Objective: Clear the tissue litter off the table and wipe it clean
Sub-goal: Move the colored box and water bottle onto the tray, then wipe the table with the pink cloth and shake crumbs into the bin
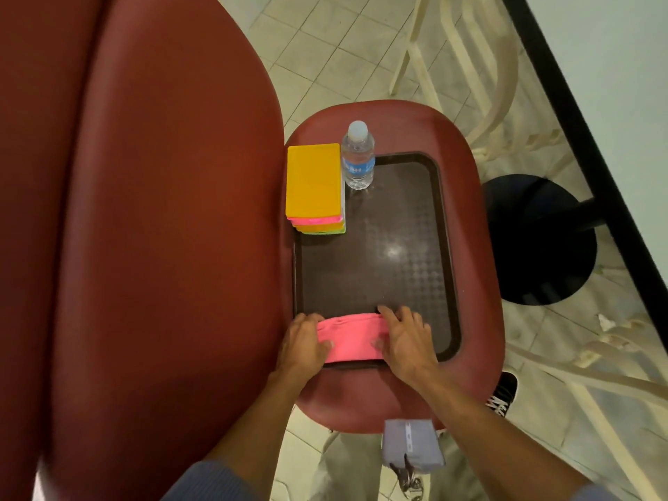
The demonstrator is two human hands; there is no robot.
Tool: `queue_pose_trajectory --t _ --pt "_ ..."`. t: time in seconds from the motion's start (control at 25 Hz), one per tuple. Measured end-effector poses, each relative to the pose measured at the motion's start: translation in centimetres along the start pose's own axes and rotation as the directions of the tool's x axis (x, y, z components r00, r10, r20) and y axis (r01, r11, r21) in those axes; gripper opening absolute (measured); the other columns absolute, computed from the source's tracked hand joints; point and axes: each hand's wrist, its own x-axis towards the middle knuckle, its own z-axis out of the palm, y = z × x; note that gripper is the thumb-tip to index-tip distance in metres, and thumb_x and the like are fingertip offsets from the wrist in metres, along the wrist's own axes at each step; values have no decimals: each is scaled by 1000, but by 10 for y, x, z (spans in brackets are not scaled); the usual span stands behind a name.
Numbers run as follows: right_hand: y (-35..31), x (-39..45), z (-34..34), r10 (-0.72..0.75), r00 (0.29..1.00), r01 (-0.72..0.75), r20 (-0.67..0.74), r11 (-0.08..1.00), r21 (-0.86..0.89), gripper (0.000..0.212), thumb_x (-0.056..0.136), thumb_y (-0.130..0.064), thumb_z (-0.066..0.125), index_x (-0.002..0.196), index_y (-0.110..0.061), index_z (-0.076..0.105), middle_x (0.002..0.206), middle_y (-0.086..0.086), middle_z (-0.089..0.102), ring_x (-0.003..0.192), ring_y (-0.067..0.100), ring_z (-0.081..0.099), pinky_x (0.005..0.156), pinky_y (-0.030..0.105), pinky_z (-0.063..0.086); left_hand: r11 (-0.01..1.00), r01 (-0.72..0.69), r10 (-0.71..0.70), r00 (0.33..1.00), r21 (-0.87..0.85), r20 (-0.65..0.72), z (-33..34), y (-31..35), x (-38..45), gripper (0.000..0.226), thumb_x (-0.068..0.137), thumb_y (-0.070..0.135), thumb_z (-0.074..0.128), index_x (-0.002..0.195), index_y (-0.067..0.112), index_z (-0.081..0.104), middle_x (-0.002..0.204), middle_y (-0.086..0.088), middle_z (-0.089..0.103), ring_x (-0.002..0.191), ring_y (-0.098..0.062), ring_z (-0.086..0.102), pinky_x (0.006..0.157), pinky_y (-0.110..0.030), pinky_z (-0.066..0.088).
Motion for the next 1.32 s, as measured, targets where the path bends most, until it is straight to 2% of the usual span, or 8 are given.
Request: queue_pose_trajectory --t 0.24,0.44,0.64,0.76,0.84,0.96,1.2,1.32 --pt "8 -6 -11 6 1000 -9 10 932 362 29 84 -29 66 109 -13 62 105 11 55 103 32 56 91 35 44 957 61 -56 998 -284 26 -16 18 -6 15 80 13 69 86 21 58 83 3 63 83 -20 61 70 -25 42" --pt "15 -37 -73 65 998 -41 -23 824 566 12 83 -25 64 93 -20 61 93 3 65 93 25 62 75 28 44 839 -55 27 998 -541 -59 -57 65 -28 17 83 9 70 97 15 62 93 -2 69 82 -13 62 78 -32 51" --pt "34 -89 -158 91 984 39 -155 733 679 10 79 -24 65 87 -23 59 86 -5 65 83 18 61 70 28 44 694 -247 208 968 -677 -140 -109 149 -76 24 86 -1 65 102 17 63 97 1 70 86 -6 63 78 -16 51" --pt "58 -132 -201 89 977 87 -194 664 742 22 75 -24 67 96 -27 61 92 -11 64 87 12 61 77 28 49 662 -329 302 940 -674 -162 -123 197 -109 24 86 -3 65 104 13 64 95 4 71 87 -5 65 77 -15 51" --pt "80 -165 -224 80 969 133 -234 629 766 44 76 -28 72 117 -30 56 111 -15 59 101 5 57 86 20 44 642 -387 400 906 -662 -141 -122 232 -131 26 85 -5 65 104 13 64 91 4 73 86 -5 66 75 -16 52" --pt "124 -213 -252 60 952 192 -301 648 737 78 69 -46 79 136 -43 39 130 -14 49 116 4 49 97 25 42 622 -424 524 850 -659 -53 -107 294 -159 27 85 -7 63 105 12 65 93 0 74 86 -8 68 74 -19 54" --pt "219 -264 -268 162 937 95 -309 734 672 104 59 -46 86 140 -54 22 124 -11 31 107 10 51 91 26 47 607 -275 546 826 -746 141 -50 412 -166 26 87 -3 63 110 9 64 97 -11 74 90 -22 69 76 -30 57" --pt "260 -276 -262 284 879 -5 -384 809 588 90 72 -47 74 142 -50 18 120 -12 29 92 8 55 81 25 52 625 -187 550 794 -758 258 -13 468 -170 23 88 -2 62 107 11 65 99 -14 73 91 -25 70 73 -36 57"
